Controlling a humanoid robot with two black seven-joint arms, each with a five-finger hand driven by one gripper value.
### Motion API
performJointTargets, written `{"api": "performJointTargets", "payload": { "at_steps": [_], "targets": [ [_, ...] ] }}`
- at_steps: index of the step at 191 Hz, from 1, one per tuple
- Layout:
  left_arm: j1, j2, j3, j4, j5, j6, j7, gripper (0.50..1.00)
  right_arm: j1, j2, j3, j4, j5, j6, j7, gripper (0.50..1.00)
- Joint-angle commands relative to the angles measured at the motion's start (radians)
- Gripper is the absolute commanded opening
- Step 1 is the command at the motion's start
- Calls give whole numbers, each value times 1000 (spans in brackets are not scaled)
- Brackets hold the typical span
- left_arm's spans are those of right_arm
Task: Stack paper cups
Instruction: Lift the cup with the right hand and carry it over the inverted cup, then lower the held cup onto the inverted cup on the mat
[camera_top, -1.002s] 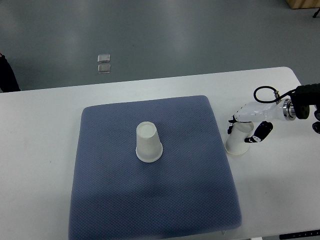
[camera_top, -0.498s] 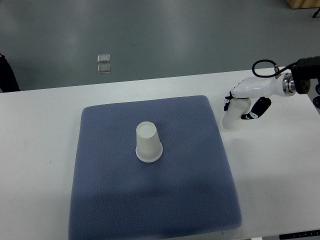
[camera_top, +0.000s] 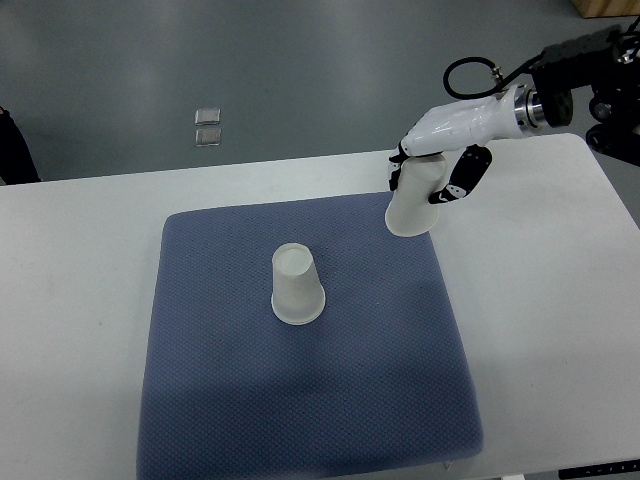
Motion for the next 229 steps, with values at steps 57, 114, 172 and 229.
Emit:
{"api": "performJointTargets", "payload": {
  "at_steps": [57,114,172,229],
  "targets": [
    [0,0,0,0,0,0,1,1000,111,167,0,47,95,50,-2,658],
    [0,0,0,0,0,0,1,1000,114,246,0,2,96,52,-7,660],
    [0,0,0,0,0,0,-1,1000,102,286,-2,-7,95,58,-10,662],
    [0,0,0,0,0,0,-1,1000,79,323,-5,-56,89,55,-10,662]
  ]
}}
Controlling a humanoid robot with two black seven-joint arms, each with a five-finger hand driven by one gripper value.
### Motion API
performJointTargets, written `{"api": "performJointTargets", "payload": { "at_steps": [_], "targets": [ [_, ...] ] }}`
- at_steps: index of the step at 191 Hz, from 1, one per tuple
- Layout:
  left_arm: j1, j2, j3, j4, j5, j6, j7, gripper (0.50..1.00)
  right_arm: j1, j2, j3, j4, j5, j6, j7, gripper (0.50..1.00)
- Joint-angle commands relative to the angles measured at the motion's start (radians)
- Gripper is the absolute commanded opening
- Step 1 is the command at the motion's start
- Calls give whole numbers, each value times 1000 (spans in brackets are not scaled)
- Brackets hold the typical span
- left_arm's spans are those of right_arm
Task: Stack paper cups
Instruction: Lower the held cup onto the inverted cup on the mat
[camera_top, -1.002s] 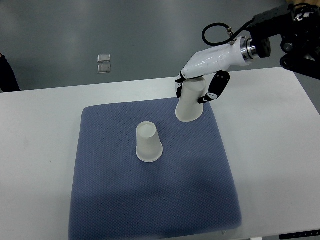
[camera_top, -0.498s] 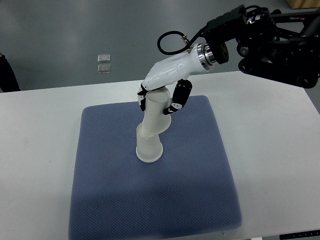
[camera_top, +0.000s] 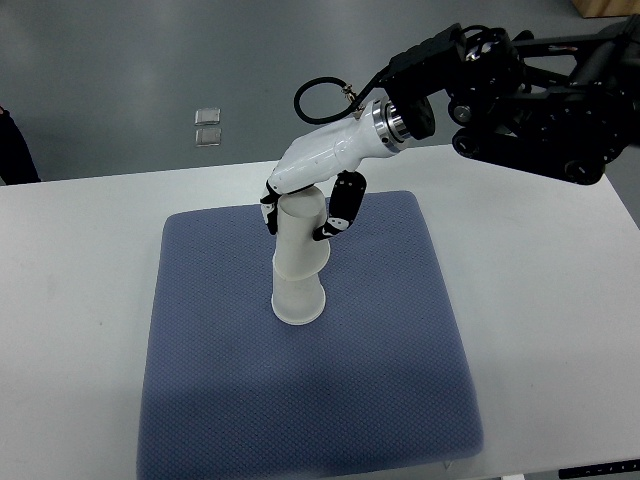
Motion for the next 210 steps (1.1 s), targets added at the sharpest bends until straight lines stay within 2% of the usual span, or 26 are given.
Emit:
{"api": "performJointTargets", "payload": {
  "at_steps": [1,57,145,210],
  "targets": [
    [0,0,0,0,0,0,-1,1000,-16,5,-1,-11,-5,-2,0,662],
    [0,0,0,0,0,0,-1,1000,-40,10,-1,-17,-3,-11,-1,674],
    [-2,0,0,0,0,0,-1,1000,23,-9,3,-8,3,15,3,676],
    [0,0,0,0,0,0,1,1000,7,10,-3,-8,-2,9,-5,674]
  ]
}}
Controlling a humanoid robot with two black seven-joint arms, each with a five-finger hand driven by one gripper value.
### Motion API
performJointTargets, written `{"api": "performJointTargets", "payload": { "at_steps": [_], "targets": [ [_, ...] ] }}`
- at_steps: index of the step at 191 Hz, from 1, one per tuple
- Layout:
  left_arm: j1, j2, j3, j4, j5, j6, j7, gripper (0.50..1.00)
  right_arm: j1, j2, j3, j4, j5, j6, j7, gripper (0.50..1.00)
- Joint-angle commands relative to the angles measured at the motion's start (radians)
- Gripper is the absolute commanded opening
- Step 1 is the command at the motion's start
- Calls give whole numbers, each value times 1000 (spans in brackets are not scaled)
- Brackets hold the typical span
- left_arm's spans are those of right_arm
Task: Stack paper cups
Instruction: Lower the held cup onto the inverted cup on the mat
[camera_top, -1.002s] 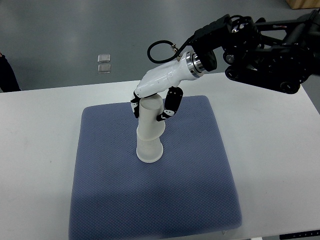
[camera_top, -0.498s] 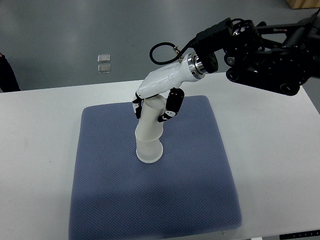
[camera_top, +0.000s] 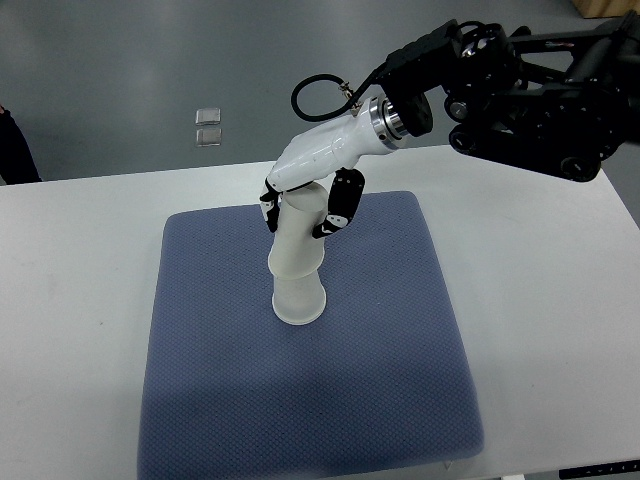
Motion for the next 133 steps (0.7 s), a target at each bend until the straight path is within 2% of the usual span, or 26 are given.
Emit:
{"api": "performJointTargets", "payload": {
  "at_steps": [1,94,118,133],
  "targets": [
    [0,0,0,0,0,0,1,1000,-3,2,-2,0,-1,-4,-1,674],
    [0,0,0,0,0,0,-1,1000,-34,4,-3,-6,-12,-13,-2,680],
    [-1,0,0,0,0,0,-1,1000,-34,4,-2,-5,0,-12,-10,791],
    [0,0,0,0,0,0,-1,1000,-34,4,-2,-3,0,-12,-10,823]
  ]
}}
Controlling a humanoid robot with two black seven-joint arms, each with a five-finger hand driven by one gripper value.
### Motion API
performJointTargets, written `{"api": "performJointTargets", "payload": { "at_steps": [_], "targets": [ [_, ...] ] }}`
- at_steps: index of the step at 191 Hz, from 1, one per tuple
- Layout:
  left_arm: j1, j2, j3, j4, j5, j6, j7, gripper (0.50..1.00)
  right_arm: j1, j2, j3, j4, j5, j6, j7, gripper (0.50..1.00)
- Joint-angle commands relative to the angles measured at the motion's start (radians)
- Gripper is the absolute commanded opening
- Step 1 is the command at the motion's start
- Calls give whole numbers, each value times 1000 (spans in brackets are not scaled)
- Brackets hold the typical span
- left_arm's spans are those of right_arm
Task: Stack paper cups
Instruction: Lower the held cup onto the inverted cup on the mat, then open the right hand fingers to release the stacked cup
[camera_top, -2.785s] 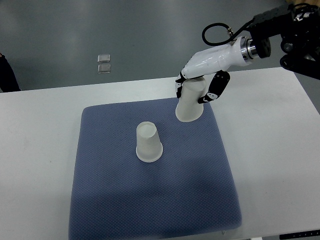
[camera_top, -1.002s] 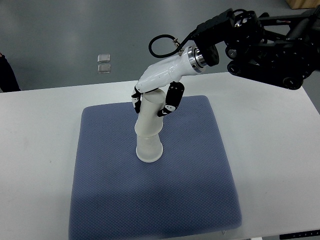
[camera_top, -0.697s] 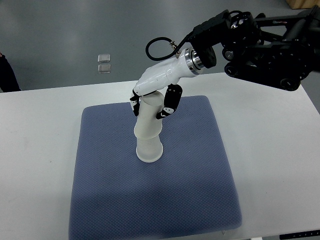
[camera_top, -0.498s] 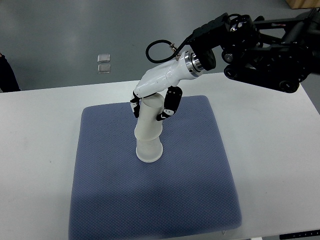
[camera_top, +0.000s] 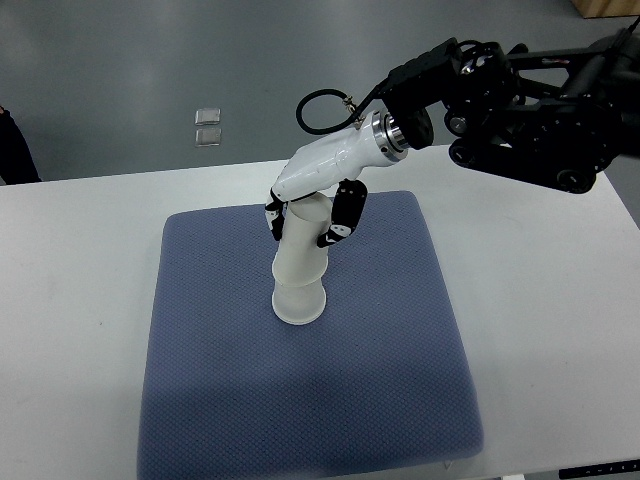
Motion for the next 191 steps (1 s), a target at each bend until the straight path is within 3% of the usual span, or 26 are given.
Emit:
{"api": "performJointTargets", "payload": {
  "at_steps": [1,191],
  "targets": [
    [0,0,0,0,0,0,-1,1000,0,0,2,3,4,1,-1,823],
    [0,0,0,0,0,0,-1,1000,24,-21,11,15,18,13,-1,829]
  ]
}}
